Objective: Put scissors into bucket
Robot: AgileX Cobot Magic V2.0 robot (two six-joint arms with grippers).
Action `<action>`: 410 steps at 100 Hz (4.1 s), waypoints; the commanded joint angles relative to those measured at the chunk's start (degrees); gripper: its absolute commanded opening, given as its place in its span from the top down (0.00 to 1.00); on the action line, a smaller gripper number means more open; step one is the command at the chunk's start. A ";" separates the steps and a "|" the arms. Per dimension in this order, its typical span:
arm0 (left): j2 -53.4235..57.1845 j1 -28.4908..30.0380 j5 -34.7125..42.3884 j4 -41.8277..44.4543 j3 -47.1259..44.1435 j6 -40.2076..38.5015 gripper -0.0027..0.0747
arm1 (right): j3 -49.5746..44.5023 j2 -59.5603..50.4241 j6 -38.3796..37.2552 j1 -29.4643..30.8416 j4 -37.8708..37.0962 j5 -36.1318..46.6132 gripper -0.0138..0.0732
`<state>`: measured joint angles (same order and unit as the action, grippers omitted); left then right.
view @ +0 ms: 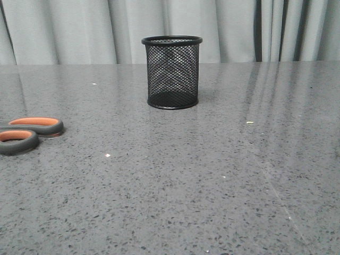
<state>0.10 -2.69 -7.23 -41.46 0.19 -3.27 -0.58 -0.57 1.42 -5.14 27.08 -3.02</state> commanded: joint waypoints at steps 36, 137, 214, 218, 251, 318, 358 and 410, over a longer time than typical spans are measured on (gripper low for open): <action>-14.73 0.32 -16.53 14.25 30.89 9.41 0.99 | 24.58 13.91 -0.11 0.34 -9.69 -16.31 0.89; -52.43 0.32 -52.54 14.77 62.19 31.35 0.59 | 63.01 56.09 9.44 0.34 -11.76 -49.05 0.28; -69.29 0.32 -65.81 18.55 74.60 53.12 0.44 | 63.01 56.09 10.10 0.34 -11.54 -48.79 0.28; -71.14 0.32 -65.81 18.55 75.41 56.62 0.44 | 63.01 56.09 10.10 0.34 -11.51 -48.79 0.28; -79.48 -4.09 -65.81 25.24 77.33 79.55 0.43 | 63.01 56.09 10.57 0.34 -11.41 -48.79 0.28; -87.81 -12.28 -65.81 35.19 74.58 81.36 0.43 | 63.01 56.23 11.13 -3.20 -11.29 -48.90 0.28; -87.81 -12.28 -63.98 36.84 71.01 82.92 0.43 | 63.01 56.23 11.23 -3.92 -11.29 -48.34 0.28; -90.79 -11.53 -61.11 36.55 71.12 83.96 0.43 | 63.01 56.23 11.23 -4.30 -11.29 -48.09 0.28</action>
<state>-92.13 -14.39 -68.94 -4.22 70.09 80.66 60.40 55.95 12.07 -9.38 14.97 -54.55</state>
